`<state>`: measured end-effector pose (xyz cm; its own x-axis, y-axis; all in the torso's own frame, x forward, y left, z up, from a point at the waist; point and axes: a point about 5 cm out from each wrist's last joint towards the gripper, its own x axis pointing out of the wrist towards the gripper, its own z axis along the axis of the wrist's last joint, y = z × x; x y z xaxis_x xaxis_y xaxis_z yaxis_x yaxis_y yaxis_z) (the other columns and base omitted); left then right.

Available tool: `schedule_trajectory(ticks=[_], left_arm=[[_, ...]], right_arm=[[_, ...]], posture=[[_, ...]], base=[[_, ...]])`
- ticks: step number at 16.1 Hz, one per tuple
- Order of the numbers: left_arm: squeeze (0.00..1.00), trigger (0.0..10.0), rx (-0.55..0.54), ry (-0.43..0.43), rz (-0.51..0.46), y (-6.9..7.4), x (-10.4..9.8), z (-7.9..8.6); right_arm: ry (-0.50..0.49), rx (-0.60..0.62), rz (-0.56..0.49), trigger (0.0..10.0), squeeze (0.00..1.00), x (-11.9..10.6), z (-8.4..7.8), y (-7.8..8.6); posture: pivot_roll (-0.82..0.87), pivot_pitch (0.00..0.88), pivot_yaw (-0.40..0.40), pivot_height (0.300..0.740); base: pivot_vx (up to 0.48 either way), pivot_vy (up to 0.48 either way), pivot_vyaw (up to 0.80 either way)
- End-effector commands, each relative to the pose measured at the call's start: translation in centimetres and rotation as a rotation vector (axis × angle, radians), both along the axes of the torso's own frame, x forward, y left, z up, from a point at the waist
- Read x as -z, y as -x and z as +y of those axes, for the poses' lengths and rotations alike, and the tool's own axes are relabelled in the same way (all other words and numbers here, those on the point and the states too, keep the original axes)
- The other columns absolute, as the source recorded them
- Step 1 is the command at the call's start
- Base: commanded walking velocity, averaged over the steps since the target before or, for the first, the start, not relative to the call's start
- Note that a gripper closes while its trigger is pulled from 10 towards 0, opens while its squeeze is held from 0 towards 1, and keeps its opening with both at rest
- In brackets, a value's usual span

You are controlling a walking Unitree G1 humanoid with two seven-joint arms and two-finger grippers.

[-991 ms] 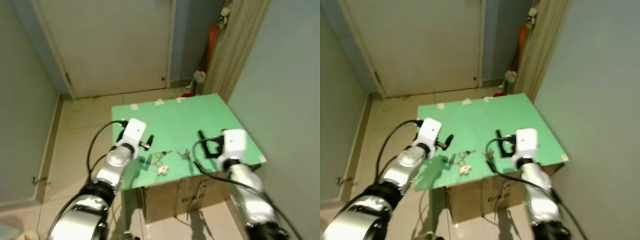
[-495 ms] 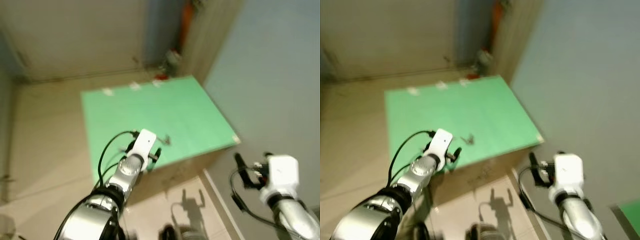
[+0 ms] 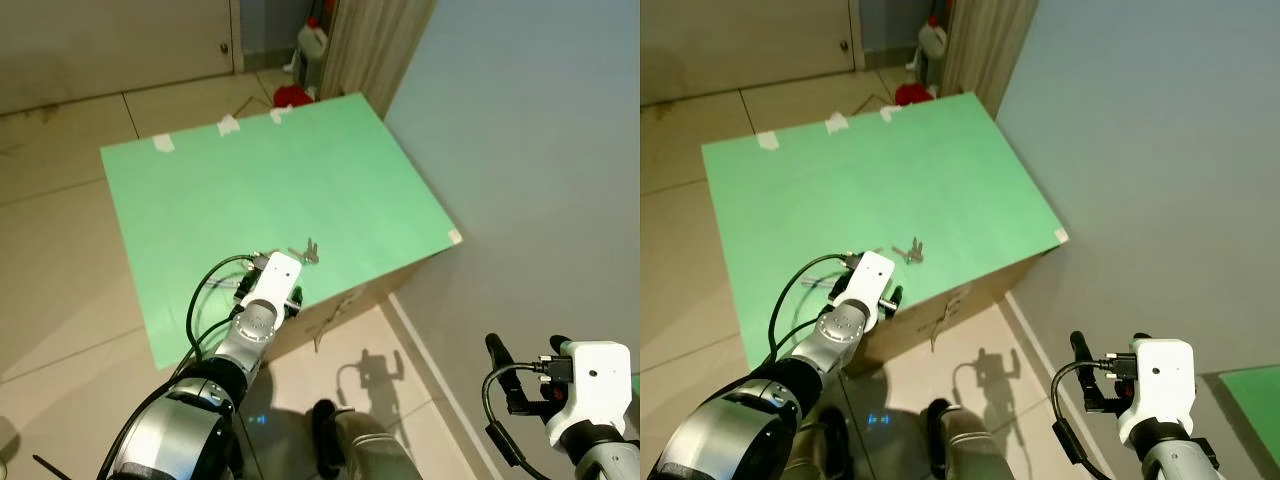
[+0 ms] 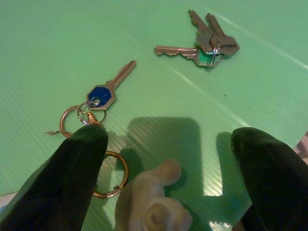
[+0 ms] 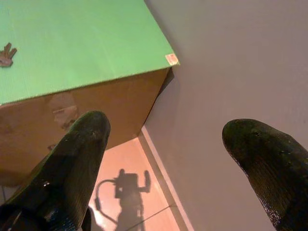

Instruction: Hang keys on a hook

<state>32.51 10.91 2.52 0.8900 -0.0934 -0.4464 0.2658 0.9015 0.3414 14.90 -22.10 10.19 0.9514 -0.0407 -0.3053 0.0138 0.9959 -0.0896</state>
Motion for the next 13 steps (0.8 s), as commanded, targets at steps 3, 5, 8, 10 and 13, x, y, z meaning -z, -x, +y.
schedule_trajectory(ticks=[3,5,8,10,13], left_arm=[[0.0,10.0,-0.025,0.02,0.032,0.3,0.3,-0.7],[0.0,10.0,-0.046,0.016,0.01,0.0,-0.1,-1.0],[0.0,10.0,-0.078,-0.005,-0.012,-0.1,-0.2,-1.0],[0.0,10.0,-0.094,-0.005,-0.003,0.2,0.1,-0.9],[0.0,10.0,-0.107,0.001,0.033,0.8,0.7,-1.1]], right_arm=[[-0.004,0.02,0.046,10.0,0.0,0.2,-0.1,0.6],[-0.011,0.018,0.056,10.0,0.0,0.4,0.1,0.7],[-0.019,0.013,0.067,10.0,0.0,0.7,0.3,0.6],[-0.022,0.009,0.072,10.0,0.0,0.8,0.4,0.6],[-0.024,-0.002,0.08,10.0,0.0,0.9,0.6,0.5]], posture=[[-0.47,0.313,-0.156,0.74],[-0.46,0.31,-0.156,0.74],[-0.45,0.307,-0.154,0.74],[-0.45,0.306,-0.155,0.74],[-0.44,0.308,-0.16,0.74]], base=[[0.0,0.0,0.0],[0.0,0.0,0.0],[0.0,0.0,0.0],[0.0,0.0,0.0],[0.0,0.0,0.0]])
